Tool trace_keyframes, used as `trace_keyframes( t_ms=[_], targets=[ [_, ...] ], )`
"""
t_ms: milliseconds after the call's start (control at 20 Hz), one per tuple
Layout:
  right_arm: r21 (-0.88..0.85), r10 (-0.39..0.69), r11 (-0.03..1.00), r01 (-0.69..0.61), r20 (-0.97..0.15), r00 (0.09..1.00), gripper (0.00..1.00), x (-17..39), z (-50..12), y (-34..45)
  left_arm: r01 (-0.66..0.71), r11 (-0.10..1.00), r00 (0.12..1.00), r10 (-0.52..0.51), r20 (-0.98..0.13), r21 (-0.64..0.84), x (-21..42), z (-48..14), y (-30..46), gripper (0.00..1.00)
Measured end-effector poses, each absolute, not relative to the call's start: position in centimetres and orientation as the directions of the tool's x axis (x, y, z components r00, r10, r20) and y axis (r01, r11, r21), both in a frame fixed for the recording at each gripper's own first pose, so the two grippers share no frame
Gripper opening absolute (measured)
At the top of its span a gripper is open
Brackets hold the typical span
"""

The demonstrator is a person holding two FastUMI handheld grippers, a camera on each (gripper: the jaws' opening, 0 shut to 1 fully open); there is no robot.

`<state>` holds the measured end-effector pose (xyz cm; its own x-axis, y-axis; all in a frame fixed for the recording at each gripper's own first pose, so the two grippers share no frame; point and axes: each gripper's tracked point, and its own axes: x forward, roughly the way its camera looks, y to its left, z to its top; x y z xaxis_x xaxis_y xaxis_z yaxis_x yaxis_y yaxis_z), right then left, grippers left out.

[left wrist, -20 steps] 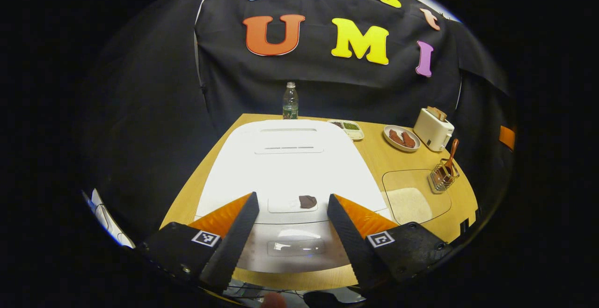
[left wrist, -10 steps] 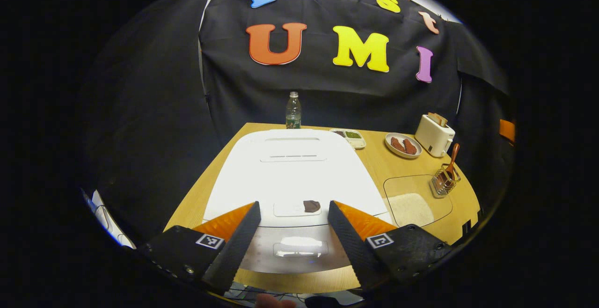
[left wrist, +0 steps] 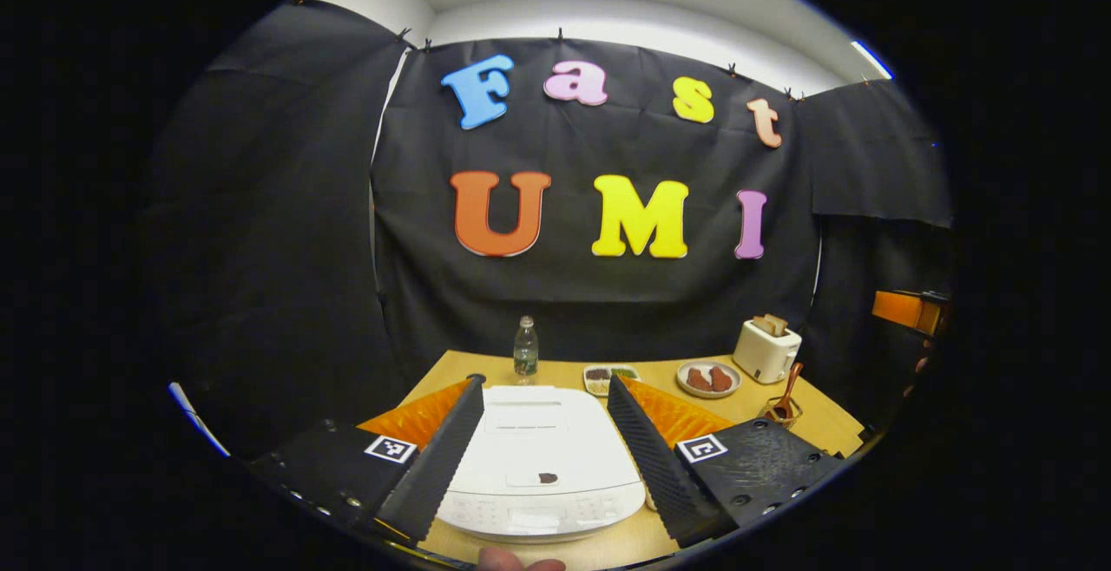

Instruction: Close the left gripper, press the button to open the rice cooker; take a wooden spoon from the chopstick holder with the right hand, scoop a spoonful of rice and pour it into the rice cooker, then put the wooden spoon back into the chopstick holder.

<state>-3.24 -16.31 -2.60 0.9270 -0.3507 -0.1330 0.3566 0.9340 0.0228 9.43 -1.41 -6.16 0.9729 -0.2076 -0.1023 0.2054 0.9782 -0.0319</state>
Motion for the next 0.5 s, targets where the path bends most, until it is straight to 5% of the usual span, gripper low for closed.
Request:
trace_keyframes(
  t_ms=[500],
  targets=[
    [0.043,-0.393,0.919,0.391,0.037,0.919,1.00,-8.2,3.9,-15.9,0.206,0.978,0.977,-0.204,0.055,-0.028,2.4,1.6,-5.3,0.93]
  ],
)
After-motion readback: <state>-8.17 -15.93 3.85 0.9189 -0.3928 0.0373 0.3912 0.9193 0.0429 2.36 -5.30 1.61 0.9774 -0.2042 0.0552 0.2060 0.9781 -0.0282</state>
